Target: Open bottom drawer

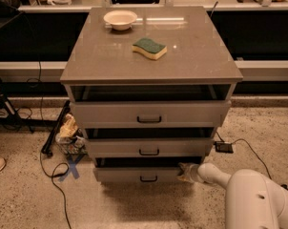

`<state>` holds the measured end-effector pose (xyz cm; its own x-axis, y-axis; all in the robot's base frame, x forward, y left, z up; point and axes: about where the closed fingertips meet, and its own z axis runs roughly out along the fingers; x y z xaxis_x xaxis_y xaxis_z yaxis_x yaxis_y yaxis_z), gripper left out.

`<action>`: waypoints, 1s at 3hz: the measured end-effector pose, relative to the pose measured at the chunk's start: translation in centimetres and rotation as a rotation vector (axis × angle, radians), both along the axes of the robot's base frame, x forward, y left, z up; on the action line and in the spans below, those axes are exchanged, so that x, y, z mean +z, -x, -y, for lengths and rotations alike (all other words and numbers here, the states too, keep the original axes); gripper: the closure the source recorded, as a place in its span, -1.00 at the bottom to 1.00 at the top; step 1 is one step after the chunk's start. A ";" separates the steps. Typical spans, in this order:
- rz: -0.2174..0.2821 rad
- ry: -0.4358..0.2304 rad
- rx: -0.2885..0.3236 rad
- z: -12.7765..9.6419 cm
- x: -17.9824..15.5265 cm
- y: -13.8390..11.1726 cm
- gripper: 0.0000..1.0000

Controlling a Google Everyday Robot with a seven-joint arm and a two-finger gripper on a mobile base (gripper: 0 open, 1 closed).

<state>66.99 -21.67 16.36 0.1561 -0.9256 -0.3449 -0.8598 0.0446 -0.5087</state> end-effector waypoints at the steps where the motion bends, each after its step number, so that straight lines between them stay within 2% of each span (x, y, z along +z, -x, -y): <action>1: 0.000 0.000 0.000 0.0 0.0 0.0 0.94; 3: 0.000 0.000 0.000 0.0 0.0 0.0 0.02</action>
Offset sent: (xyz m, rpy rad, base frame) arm 0.0000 0.0000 0.0000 0.0000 0.0000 0.0000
